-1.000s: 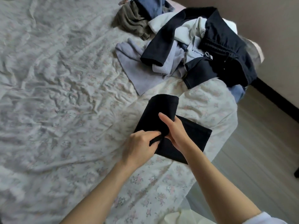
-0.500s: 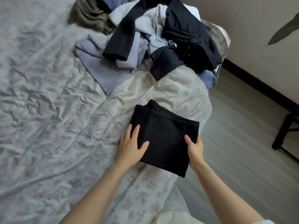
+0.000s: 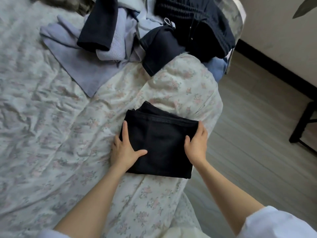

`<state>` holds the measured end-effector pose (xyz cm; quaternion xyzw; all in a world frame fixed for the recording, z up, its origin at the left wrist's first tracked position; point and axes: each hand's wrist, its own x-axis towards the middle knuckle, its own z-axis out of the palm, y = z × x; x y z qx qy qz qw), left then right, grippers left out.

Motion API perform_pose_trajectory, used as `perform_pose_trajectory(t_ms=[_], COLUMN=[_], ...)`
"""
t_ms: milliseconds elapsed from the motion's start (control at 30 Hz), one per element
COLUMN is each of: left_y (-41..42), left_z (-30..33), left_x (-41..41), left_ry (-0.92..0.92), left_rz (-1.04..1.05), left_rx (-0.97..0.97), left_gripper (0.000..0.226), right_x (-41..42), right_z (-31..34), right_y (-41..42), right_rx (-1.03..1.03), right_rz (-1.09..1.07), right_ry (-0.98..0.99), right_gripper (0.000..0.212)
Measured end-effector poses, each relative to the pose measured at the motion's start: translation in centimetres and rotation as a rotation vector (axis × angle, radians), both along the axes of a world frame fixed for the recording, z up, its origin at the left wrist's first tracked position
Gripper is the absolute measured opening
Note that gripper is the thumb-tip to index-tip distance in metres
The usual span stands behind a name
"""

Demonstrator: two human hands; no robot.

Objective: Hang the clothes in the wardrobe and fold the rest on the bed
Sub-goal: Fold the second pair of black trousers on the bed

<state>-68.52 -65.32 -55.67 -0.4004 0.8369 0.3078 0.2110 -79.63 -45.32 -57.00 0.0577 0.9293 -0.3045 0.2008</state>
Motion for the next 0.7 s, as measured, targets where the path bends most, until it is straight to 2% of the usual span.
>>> perform_pose_trajectory(t_ms=[67,133,200,267,400,467,567,633,700], left_y=[-1.3,-2.3,-2.6,-2.6,-3.9,-5.4,-7.6,-8.1,-7.6], left_z=[0.0,0.0,0.6,1.3,3.3,4.5,5.9,5.9,5.8], left_x=[0.1,0.2,0.0,-0.2,-0.7,-1.8,-3.7,-4.4,-4.6], left_ry=[0.127,0.183,0.19,0.233,0.226,0.165,0.116,0.208,0.28], left_rz=[0.185,0.299,0.266,0.166,-0.023,-0.124,-0.223,-0.086,0.14], left_rx=[0.194,0.335,0.359,0.336,0.276,0.16,-0.243,-0.393,-0.441], left_gripper=[0.121,0.088,0.064,0.06,0.055,0.057,0.049,0.043,0.045], right_x=[0.2,0.3,0.4,-0.4,-3.1,-4.0,-4.7,-4.7,-4.3], right_z=[0.9,1.4,1.4,1.4,2.6,3.3,3.6,3.3,2.9], right_y=[-0.5,-1.6,-2.8,-3.9,-5.7,-6.4,-7.6,-8.0,-8.1], right_rx=[0.134,0.211,0.272,0.265,0.106,0.055,0.01,0.005,0.065], right_rz=[0.269,0.54,0.751,0.824,0.884,0.91,0.902,0.877,0.847], right_ry=[0.167,0.184,0.149,0.134,0.138,0.12,0.09,0.072,0.097], right_gripper=[0.068,0.07,0.078,0.085,0.091,0.093,0.095,0.094,0.092])
